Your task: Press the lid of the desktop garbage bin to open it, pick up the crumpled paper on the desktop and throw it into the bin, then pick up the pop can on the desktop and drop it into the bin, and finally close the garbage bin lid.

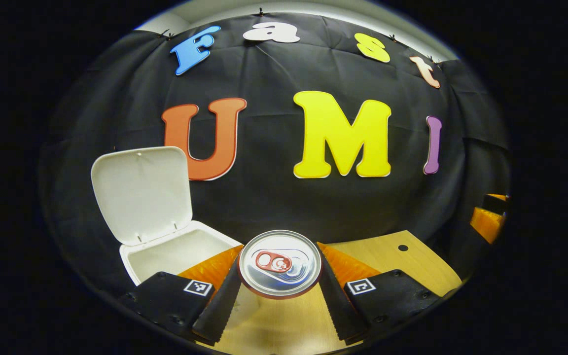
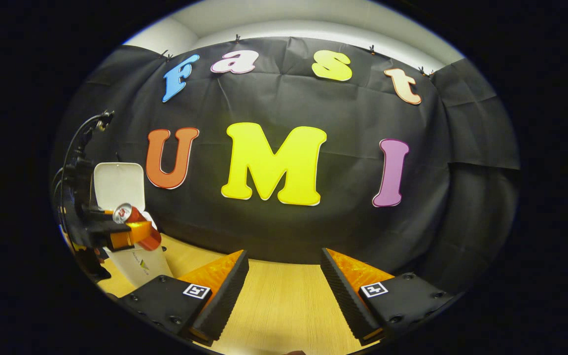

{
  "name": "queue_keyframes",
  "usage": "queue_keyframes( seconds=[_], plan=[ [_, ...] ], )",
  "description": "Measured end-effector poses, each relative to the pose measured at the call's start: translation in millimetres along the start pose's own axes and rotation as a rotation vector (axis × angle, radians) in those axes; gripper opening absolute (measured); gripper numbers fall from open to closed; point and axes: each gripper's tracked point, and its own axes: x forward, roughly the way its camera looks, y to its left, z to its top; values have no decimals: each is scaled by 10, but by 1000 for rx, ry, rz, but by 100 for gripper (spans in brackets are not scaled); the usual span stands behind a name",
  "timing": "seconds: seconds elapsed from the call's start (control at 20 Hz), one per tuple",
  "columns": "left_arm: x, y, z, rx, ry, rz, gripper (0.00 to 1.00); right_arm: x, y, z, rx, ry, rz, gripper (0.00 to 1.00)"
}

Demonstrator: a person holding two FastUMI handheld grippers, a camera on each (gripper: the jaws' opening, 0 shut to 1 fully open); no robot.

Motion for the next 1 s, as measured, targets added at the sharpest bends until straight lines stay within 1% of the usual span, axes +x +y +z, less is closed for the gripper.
queue_keyframes(
  seconds=[0.1,0.35,0.6,0.9,0.95,1.0],
  plan=[
    [8,205,191,6,-33,42,83,7,62,-5,5,4,10,94],
    [59,822,520,19,-109,175,83,58,222,-52,3,23,33,94],
    [174,1221,321,4,-71,267,83,116,370,-75,-9,37,57,94],
    [311,1351,164,-7,-34,295,83,156,470,-110,-28,51,68,95],
    [326,1363,154,-7,-32,297,90,153,479,-117,-33,52,70,95],
    [359,1346,133,-8,-25,283,83,151,487,-115,-34,53,71,95]
  ],
)
